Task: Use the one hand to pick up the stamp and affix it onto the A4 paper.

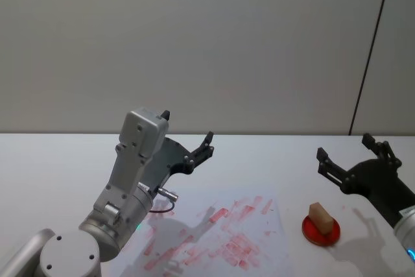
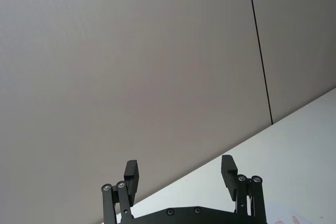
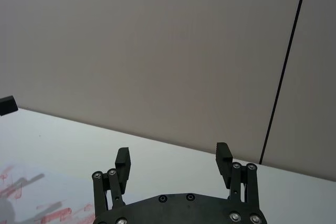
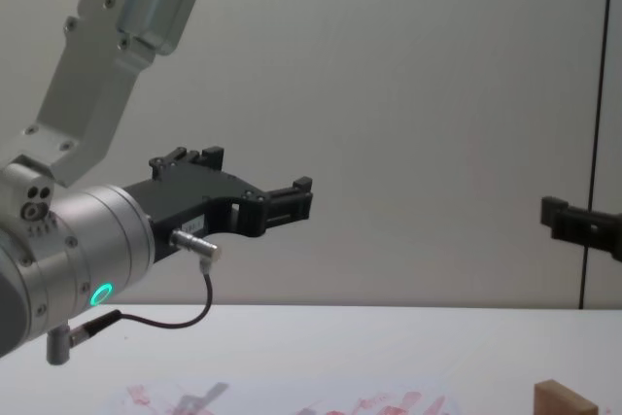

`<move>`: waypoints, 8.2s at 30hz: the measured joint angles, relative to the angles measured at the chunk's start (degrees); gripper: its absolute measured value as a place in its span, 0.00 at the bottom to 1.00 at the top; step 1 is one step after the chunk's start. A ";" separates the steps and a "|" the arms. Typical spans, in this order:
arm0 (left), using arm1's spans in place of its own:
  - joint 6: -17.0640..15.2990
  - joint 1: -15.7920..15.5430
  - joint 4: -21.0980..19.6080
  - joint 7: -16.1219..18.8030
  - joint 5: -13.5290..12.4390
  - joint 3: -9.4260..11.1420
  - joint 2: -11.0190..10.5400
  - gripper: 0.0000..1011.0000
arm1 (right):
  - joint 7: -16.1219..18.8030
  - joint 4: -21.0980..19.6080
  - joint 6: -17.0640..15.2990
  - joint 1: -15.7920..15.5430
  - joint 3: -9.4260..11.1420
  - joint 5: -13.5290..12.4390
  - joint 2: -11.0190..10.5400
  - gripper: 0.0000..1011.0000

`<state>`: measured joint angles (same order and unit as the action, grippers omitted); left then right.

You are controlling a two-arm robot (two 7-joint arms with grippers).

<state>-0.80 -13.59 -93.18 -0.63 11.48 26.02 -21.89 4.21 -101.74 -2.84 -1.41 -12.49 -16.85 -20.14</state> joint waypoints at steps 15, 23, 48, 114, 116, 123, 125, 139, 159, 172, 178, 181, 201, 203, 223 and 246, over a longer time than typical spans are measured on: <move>0.00 0.00 0.00 0.00 0.00 0.00 0.00 0.99 | 0.27 -2.59 -5.99 -4.83 1.48 -1.28 -4.07 0.99; 0.00 0.00 0.00 0.00 0.00 0.00 0.00 0.99 | 1.50 -1.67 -8.45 -5.32 0.91 0.76 -4.27 0.99; 0.00 0.00 0.00 0.00 0.00 0.00 0.00 0.99 | 4.15 8.36 -11.69 1.11 -3.22 8.32 2.41 0.99; 0.00 0.00 0.00 0.01 0.00 0.00 0.00 0.99 | 0.55 12.25 -9.92 2.66 -3.60 7.08 5.88 0.99; 0.00 0.00 0.00 0.01 0.00 0.00 0.00 0.99 | 0.42 12.09 -9.92 2.61 -3.53 6.85 5.87 0.99; 0.00 0.00 0.00 0.01 0.00 0.00 0.00 0.99 | 0.14 11.80 -9.92 2.49 -3.42 6.39 5.85 0.99; 0.00 0.00 0.00 0.01 0.00 0.00 0.00 0.99 | 0.07 11.68 -9.92 2.45 -3.37 6.25 5.83 0.99; 0.00 0.00 0.00 0.01 0.00 0.00 0.00 0.99 | -0.03 11.47 -10.43 2.29 -3.35 6.74 5.79 0.99; 0.00 0.00 0.00 0.01 0.00 0.00 0.00 0.99 | -0.19 11.33 -11.40 2.10 -3.46 7.89 5.73 0.75; 0.00 0.00 0.00 0.00 0.00 0.00 0.00 0.99 | -0.21 11.32 -11.57 2.06 -3.46 8.05 5.73 0.35; 0.00 0.00 0.00 0.00 0.00 0.00 0.00 0.99 | -0.20 11.32 -11.59 2.06 -3.46 8.07 5.73 0.22; 0.00 0.00 0.00 0.00 0.00 0.00 0.00 0.99 | -0.17 11.33 -11.41 2.10 -3.46 8.07 5.78 0.22; 0.00 0.00 0.00 0.00 0.00 0.00 0.00 0.99 | 3.60 7.88 -7.90 5.37 -3.45 3.59 8.31 0.22; 0.00 0.00 0.00 0.00 0.00 0.00 0.00 0.99 | 4.33 7.70 -8.01 5.78 -3.55 3.27 8.59 0.22; 0.00 0.00 0.00 0.01 0.00 0.00 0.00 0.99 | 14.06 11.55 -12.81 9.37 -6.92 8.83 10.99 0.22; 0.00 0.00 0.00 0.01 0.00 0.00 0.00 0.99 | 14.39 19.58 -12.50 9.62 -10.58 16.60 12.68 0.22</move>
<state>-0.79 -13.59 -93.18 -0.62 11.48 26.03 -21.90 18.59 -82.16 -15.34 8.20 -23.07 -0.25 -7.46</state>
